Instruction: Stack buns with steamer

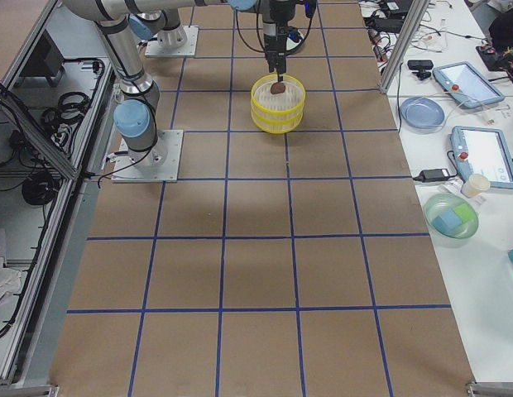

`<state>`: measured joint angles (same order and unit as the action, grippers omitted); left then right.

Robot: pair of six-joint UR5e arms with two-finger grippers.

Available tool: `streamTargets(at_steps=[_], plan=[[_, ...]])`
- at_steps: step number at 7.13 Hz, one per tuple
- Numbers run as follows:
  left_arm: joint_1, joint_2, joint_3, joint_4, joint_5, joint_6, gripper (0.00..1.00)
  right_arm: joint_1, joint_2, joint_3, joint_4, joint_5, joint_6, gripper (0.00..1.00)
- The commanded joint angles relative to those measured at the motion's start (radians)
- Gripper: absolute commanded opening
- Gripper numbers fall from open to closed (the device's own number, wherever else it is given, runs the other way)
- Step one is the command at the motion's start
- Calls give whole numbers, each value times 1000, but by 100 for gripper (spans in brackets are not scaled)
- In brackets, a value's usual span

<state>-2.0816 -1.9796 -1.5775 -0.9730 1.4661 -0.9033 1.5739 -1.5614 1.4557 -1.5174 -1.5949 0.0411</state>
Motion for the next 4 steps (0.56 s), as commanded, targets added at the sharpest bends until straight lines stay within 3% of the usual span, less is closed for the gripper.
streamTargets(at_steps=[1, 2, 4], plan=[[14, 39, 4, -13, 11, 50, 96, 0, 1, 2, 0, 0, -1, 100], [56, 73, 5, -36, 73, 190, 97, 0, 0, 2, 2, 0, -1, 100], [235, 181, 17, -197, 91, 500, 99, 0, 0, 2, 2, 0, -1, 100]])
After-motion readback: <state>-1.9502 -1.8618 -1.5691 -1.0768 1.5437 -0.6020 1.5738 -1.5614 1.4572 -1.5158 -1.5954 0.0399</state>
